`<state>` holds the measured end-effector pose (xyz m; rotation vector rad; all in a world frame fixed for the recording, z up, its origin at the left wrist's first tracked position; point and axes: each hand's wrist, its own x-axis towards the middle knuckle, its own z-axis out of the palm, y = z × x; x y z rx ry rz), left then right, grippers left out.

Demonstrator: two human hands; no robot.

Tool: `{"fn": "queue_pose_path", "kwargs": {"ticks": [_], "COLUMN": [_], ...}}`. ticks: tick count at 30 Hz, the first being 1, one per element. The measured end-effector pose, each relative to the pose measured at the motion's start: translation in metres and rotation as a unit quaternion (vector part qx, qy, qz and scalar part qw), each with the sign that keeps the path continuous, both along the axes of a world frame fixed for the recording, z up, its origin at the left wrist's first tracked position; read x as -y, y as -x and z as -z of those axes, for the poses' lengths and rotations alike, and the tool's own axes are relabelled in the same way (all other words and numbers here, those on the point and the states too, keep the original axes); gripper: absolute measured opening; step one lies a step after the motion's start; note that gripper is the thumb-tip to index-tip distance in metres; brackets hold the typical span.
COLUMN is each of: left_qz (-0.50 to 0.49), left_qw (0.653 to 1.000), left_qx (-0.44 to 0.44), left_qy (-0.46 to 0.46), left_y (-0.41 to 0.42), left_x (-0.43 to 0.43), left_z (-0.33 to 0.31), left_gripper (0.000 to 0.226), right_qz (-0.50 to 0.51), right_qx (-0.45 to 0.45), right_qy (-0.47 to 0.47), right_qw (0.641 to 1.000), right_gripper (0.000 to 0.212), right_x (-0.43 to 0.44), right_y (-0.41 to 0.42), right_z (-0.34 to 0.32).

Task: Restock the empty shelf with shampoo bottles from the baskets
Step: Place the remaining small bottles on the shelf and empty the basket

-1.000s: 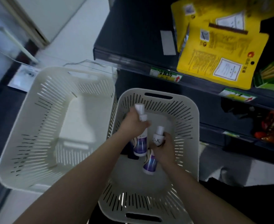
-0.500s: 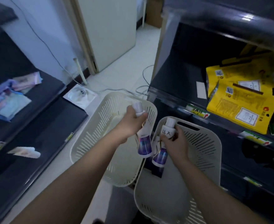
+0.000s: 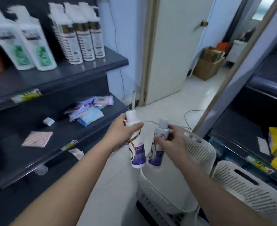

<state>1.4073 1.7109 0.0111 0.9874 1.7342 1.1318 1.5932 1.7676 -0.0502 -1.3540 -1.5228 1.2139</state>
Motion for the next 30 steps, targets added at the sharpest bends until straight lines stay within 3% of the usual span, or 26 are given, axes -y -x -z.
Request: {"fn": "queue_pose_path", "kwargs": {"ticks": [3,7,12,23,30], "left_qz": [-0.061,-0.139,-0.219,-0.384,-0.439], "left_qw": [0.998,0.988,0.970,0.900,0.866], "left_qx": [-0.009,-0.037,-0.080,-0.156,-0.178], "left_qy": [-0.020,-0.048,-0.071,-0.135,-0.160], "left_y": [0.056,0.122,0.197,0.340,0.422], "left_x": [0.035,0.078,0.125,0.173,0.182], "left_z": [-0.017,-0.035,-0.053,-0.084,-0.111], "left_gripper": [0.043,0.036,0.054,0.041,0.035], "right_qz": [-0.044,-0.122,-0.203,-0.357,-0.422], "right_qx": [-0.009,-0.029,-0.025,-0.084,-0.098], "right_qy": [-0.013,-0.032,-0.088,-0.126,-0.151], "right_qw": [0.999,0.992,0.975,0.922,0.889], "right_gripper": [0.047,0.043,0.053,0.051,0.056], "right_x": [0.014,0.034,0.056,0.065,0.062], "right_y": [0.063,0.142,0.235,0.420,0.532], "right_z": [-0.017,-0.039,-0.065,-0.123,-0.153]}}
